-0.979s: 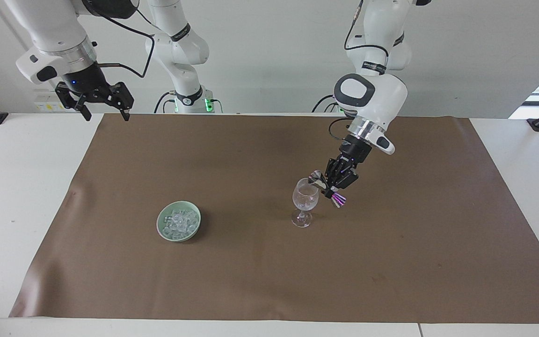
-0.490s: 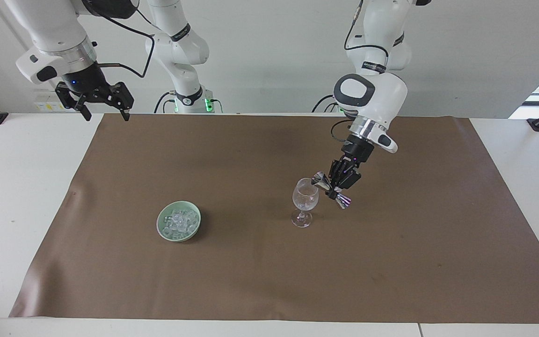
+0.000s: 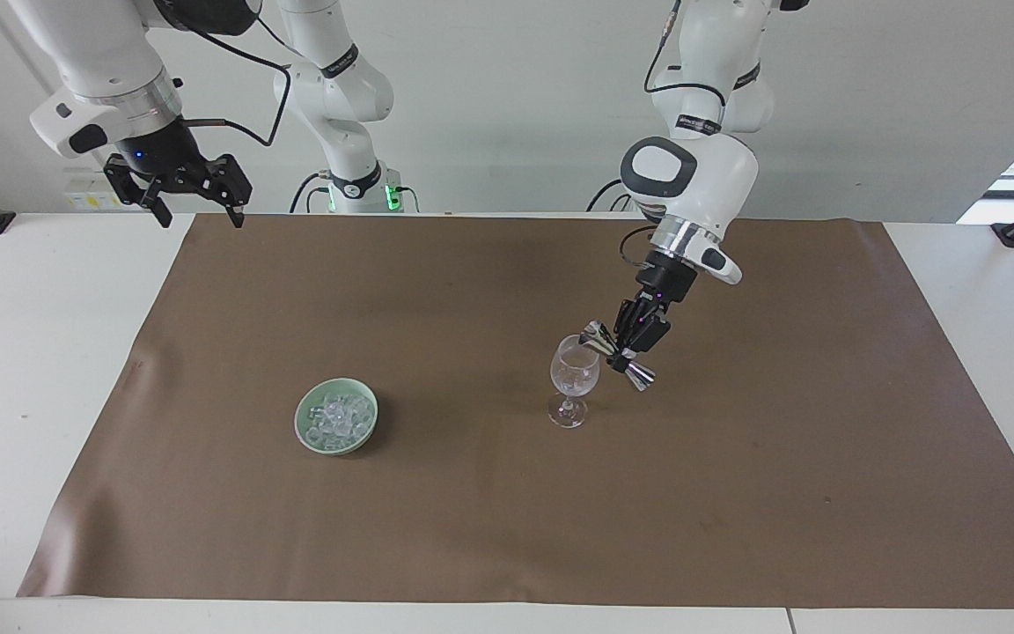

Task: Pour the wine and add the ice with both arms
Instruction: 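Tilt the metal cup over the clear glass with the left gripper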

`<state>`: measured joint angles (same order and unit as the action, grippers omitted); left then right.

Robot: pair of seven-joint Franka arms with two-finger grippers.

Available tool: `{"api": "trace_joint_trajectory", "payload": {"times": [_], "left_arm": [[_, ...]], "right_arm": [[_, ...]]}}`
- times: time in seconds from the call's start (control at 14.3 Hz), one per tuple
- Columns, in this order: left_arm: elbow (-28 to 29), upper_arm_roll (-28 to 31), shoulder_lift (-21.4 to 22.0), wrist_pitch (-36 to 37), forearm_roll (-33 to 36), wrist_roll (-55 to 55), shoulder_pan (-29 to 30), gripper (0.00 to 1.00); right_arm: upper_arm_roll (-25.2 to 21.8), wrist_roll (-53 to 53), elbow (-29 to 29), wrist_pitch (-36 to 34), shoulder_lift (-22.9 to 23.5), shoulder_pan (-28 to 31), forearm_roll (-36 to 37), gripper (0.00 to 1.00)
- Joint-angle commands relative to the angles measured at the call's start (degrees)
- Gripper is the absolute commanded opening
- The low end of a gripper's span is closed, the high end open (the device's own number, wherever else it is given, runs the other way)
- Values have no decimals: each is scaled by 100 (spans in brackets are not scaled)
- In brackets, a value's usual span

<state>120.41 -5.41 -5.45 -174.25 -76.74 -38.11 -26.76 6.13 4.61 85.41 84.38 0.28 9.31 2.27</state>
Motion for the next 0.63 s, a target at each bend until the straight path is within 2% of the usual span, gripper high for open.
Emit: {"api": "trace_joint_trajectory", "payload": {"times": [0.0, 0.56], "left_arm": [[-35, 75, -35, -231, 80, 198, -127, 0], [-71, 75, -105, -495, 97, 339, -198, 0]], "right_arm": [[11, -74, 126, 35, -107, 19, -95, 100], [11, -74, 126, 35, -107, 19, -95, 100]]}}
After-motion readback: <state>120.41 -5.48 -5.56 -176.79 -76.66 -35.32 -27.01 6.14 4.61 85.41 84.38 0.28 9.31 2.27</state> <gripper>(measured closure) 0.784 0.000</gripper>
